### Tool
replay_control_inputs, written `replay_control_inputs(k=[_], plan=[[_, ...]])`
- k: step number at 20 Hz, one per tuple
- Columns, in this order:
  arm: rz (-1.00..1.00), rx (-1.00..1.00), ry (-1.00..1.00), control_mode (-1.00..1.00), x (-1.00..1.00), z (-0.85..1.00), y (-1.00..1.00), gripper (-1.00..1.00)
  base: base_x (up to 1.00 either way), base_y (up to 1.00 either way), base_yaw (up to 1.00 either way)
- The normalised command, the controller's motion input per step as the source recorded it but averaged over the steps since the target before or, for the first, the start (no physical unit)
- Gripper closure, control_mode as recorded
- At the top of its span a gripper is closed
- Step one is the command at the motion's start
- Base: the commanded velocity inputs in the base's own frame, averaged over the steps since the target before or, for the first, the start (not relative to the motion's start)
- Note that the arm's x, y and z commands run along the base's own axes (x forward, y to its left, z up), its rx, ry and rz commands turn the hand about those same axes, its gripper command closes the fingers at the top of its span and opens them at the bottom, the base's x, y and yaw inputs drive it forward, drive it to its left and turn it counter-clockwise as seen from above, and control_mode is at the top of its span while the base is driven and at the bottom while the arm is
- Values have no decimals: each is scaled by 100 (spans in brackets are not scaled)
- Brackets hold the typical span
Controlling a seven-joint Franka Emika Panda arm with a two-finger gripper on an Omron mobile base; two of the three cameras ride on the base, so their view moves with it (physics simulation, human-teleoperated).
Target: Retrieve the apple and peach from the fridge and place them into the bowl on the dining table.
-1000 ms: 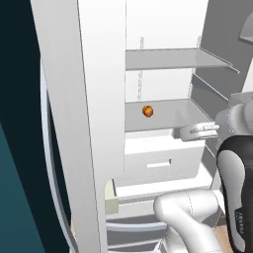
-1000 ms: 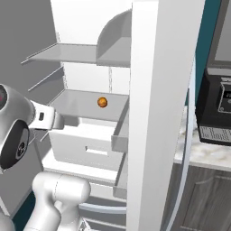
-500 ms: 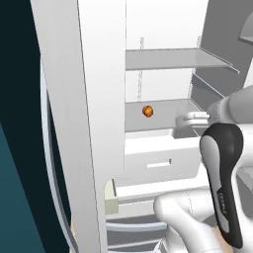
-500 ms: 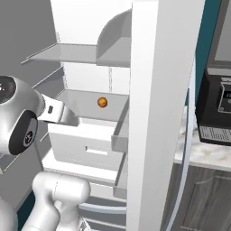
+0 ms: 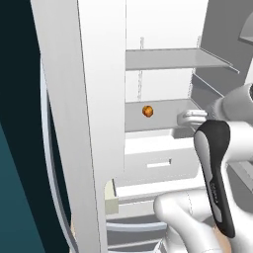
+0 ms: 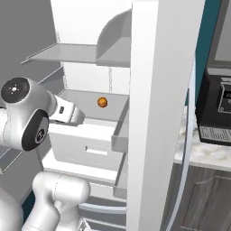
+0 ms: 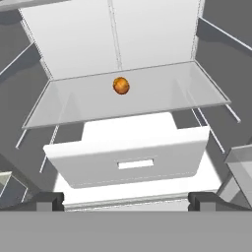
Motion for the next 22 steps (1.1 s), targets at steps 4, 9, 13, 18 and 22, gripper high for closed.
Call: replay_control_inputs(k=[4, 9, 13, 18, 22], plan=[[0, 0, 0, -100, 46, -12, -5, -100, 0, 0, 0], [0, 0, 0, -100, 50, -19, 0, -100, 0, 0, 0], [0, 0, 0, -100, 54, -25, 0, -100, 0, 0, 0], [0, 0, 0, -100, 59, -25, 0, -100, 0, 0, 0], [0, 0, 0, -100, 62, -23, 0, -100, 0, 0, 0]])
